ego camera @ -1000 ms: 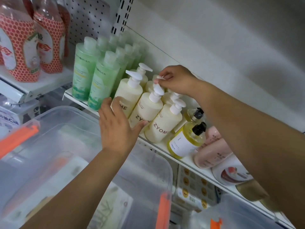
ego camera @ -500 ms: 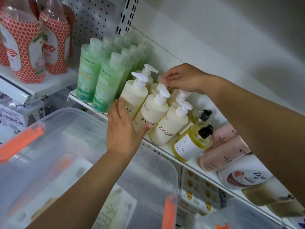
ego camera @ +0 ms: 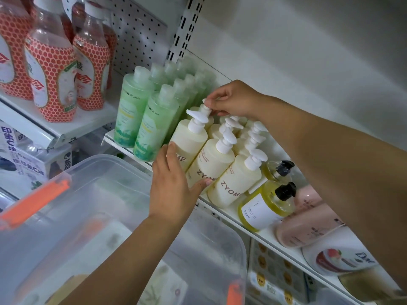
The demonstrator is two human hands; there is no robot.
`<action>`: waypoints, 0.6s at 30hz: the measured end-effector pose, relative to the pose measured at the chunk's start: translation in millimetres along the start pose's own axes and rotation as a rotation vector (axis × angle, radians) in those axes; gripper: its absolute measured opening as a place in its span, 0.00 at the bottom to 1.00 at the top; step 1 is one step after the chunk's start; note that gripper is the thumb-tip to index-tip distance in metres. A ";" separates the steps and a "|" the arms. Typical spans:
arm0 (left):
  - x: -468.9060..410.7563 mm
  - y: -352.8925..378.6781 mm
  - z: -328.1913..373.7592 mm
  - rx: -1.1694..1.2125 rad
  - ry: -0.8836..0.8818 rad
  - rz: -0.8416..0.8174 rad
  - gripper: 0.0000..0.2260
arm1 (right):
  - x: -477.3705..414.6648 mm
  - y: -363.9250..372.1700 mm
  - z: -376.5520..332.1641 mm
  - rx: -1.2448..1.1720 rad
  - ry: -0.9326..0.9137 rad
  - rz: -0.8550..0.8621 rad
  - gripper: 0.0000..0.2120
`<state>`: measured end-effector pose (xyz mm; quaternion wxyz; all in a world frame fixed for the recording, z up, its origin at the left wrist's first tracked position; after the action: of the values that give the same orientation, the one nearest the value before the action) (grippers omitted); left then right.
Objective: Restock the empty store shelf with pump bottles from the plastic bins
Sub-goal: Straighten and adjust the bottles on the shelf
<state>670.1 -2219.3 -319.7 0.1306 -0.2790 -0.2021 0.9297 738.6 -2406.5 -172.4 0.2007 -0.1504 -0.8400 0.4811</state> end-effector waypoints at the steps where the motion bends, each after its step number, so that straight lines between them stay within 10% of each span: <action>1: -0.2 -0.2 0.0 -0.003 0.002 0.002 0.50 | 0.2 -0.4 0.3 0.006 -0.007 0.003 0.12; 18: 0.4 0.0 -1.8 0.039 -0.029 -0.013 0.51 | 9.1 -5.5 -5.6 -0.064 0.000 0.054 0.13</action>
<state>670.8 -2218.6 -321.3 0.1391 -0.2614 -0.1878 0.9365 733.0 -2401.0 -163.3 0.1827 -0.1796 -0.8506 0.4592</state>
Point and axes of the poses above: each hand's wrist, its own x-axis away from the middle knuckle, its own y-axis out of the palm, z = x × y, the point moved 8 cm from there along -x, towards the middle knuckle, and after that the axes turned 9 degrees about y, right-handed, at the moved point
